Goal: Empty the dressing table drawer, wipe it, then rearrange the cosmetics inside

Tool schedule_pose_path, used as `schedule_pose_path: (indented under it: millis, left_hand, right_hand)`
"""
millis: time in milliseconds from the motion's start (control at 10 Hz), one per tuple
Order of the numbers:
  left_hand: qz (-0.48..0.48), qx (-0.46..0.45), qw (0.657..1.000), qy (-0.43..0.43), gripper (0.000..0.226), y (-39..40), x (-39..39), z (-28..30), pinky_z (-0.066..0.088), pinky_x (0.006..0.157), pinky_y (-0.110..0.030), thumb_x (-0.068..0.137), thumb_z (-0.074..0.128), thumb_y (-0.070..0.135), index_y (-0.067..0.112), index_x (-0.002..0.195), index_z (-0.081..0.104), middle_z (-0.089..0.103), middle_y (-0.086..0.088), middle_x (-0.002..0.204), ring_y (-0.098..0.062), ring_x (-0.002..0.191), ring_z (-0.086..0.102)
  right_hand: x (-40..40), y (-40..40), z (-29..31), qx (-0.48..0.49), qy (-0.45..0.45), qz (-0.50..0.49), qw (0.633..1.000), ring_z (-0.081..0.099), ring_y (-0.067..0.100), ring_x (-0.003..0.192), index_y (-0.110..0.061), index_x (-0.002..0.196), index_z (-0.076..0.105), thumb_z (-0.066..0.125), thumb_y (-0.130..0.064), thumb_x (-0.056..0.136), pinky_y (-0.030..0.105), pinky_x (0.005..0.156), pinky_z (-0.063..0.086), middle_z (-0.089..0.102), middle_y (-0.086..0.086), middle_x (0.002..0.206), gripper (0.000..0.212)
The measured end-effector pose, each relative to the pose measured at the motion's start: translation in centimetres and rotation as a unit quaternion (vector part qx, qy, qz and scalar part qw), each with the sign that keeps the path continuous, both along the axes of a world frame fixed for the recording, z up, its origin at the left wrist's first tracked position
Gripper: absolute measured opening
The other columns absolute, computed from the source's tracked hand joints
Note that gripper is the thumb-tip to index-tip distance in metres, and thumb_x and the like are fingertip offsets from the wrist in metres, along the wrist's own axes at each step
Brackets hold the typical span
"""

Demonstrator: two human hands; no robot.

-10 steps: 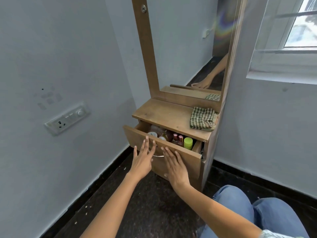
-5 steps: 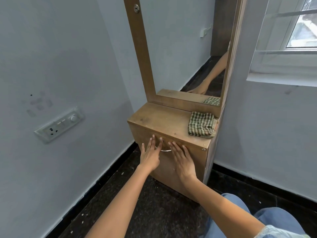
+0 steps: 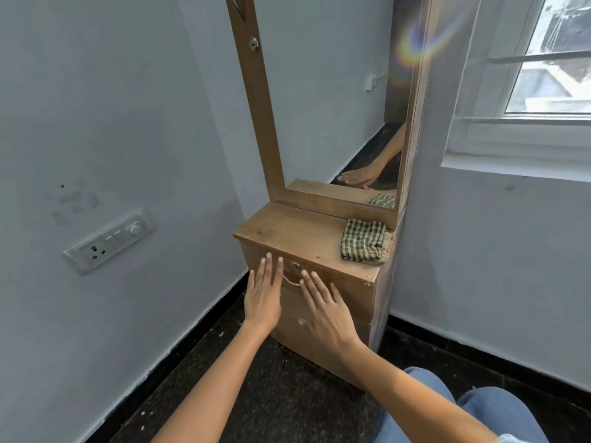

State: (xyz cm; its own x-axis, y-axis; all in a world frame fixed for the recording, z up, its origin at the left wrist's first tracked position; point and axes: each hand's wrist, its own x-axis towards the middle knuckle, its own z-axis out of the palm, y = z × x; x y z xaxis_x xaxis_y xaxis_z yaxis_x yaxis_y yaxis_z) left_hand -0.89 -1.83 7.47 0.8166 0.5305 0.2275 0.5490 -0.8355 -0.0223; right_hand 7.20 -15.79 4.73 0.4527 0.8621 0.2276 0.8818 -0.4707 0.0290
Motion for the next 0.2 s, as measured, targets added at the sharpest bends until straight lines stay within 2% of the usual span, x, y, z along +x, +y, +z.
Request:
schedule_pose_path:
  millis: [100, 200]
  left_hand:
    - [0.0, 0.024, 0.996, -0.082, 0.083, -0.2, -0.9, 0.8, -0.008, 0.114, -0.038, 0.096, 0.049, 0.015, 0.016, 0.145, -0.018, -0.02, -0.01, 0.154, -0.024, 0.143, -0.016]
    - [0.008, 0.051, 0.986, -0.158, 0.082, -0.2, -0.9, 1.8, -0.006, 0.114, -0.04, 0.094, 0.053, 0.014, 0.011, 0.15, -0.006, -0.009, -0.011, 0.157, -0.024, 0.145, -0.01]
  right_hand:
    - [-0.4, 0.1, 1.2, 0.074, -0.03, 0.009, 0.997, 0.011, 0.022, 0.147, -0.008, 0.149, 0.015, 0.047, -0.058, 0.088, 0.043, 0.117, 0.022, 0.011, 0.008, 0.158, 0.085]
    - [0.1, 0.3, 2.4, 0.127, -0.051, -0.011, 0.99, 0.011, 0.022, 0.147, -0.006, 0.149, 0.014, 0.031, -0.056, 0.091, 0.041, 0.119, 0.013, 0.014, 0.009, 0.158, 0.079]
